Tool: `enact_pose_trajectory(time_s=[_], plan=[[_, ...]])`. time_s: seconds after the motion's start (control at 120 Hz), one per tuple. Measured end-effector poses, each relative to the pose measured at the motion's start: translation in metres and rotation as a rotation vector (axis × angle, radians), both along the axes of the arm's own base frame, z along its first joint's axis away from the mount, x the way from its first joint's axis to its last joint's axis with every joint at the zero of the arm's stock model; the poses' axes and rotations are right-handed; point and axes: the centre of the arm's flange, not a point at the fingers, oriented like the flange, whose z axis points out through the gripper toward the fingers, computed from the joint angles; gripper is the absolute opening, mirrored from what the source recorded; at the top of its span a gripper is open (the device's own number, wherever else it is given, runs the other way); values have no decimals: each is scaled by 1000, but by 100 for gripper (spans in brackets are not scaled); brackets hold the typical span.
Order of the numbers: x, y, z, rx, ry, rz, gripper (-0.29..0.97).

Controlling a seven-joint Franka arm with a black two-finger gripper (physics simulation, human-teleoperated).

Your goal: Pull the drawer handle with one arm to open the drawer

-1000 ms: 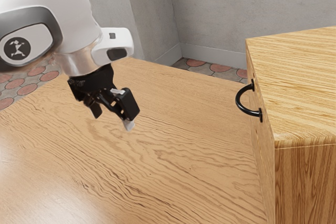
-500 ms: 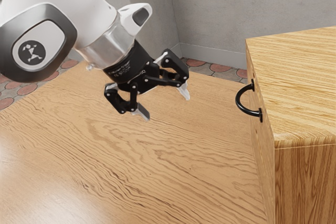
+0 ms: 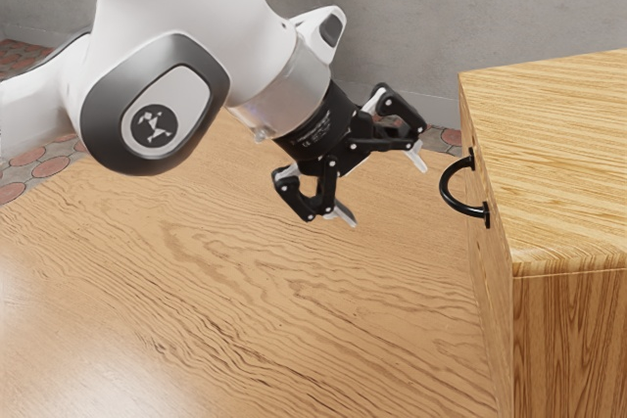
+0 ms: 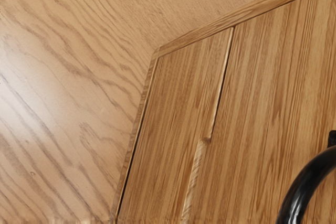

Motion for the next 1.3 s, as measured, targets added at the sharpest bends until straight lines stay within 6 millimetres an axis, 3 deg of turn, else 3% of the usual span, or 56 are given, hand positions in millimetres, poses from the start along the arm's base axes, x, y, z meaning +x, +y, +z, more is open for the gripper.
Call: enact_pose_trajectory(time_s=[0.317,0.583,1.058,1.3], plan=[[-3,0,-9,-7,72,54,68],[-4,0,6,-31,-3,19,68],[-10,-23,-7,-52,-20,-97,68],[-9,-19,-19,-49,-7,-117,68]])
